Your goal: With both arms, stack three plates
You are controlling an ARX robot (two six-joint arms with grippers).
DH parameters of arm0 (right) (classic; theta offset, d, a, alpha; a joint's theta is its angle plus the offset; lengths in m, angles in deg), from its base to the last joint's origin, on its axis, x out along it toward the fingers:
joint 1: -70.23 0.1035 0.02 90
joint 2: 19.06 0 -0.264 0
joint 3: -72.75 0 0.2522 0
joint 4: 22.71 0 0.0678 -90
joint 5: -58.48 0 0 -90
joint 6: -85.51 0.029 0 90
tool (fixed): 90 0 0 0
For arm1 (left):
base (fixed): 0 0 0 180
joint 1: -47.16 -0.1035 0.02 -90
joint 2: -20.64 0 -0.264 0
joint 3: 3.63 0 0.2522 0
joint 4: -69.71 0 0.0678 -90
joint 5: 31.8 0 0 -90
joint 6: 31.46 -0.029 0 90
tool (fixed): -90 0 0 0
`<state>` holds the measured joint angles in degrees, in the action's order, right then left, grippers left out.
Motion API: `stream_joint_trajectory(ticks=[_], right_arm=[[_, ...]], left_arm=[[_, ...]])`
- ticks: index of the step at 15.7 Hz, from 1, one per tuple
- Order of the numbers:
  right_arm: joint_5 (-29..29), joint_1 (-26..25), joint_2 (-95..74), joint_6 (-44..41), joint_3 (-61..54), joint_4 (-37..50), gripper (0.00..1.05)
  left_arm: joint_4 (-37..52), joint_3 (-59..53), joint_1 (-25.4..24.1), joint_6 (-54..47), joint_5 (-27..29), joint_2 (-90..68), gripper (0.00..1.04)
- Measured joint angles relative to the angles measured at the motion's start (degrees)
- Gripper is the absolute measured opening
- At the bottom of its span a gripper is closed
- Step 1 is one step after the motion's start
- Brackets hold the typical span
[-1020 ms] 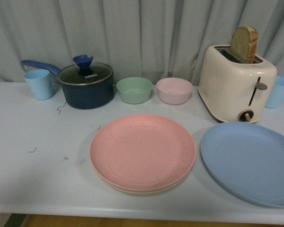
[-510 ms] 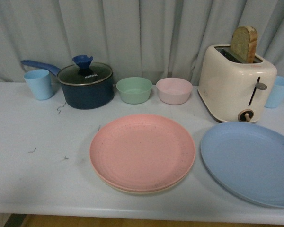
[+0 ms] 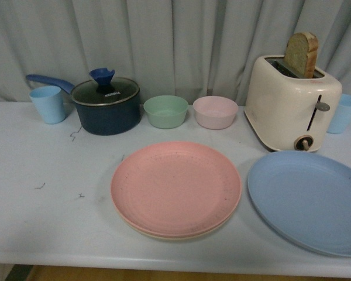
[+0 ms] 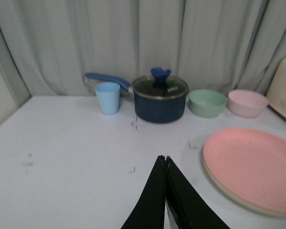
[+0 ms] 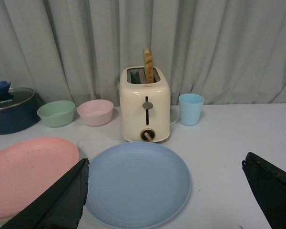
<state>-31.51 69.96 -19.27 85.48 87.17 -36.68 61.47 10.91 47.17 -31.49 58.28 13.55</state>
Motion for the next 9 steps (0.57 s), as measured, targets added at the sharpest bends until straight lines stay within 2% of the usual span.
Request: stream_joint_trajectory(ticks=[1, 5, 7, 8, 9], right_arm=[[0.0, 0.0, 0.0, 0.0, 0.0, 0.0, 0.98], [0.0, 0.0, 0.0, 0.0, 0.0, 0.0, 0.98], [0.1, 0.0, -0.1, 0.0, 0.0, -0.3, 0.98], [5.9, -2.6, -5.2, 2.0, 4.1, -11.7, 0.98], [13.7, -9.4, -18.5, 4.6, 9.8, -17.4, 0.98]], left_arm=[[-6.3, -0.1, 0.0, 0.0, -0.1, 5.2, 0.02], [-6.0, -0.1, 0.0, 0.0, -0.1, 6.7, 0.02], [-5.7, -0.1, 0.0, 0.0, -0.1, 6.7, 0.24], [-5.7, -0.1, 0.0, 0.0, 0.0, 6.7, 0.35], [-5.6, -0.1, 0.0, 0.0, -0.3, 6.7, 0.47]])
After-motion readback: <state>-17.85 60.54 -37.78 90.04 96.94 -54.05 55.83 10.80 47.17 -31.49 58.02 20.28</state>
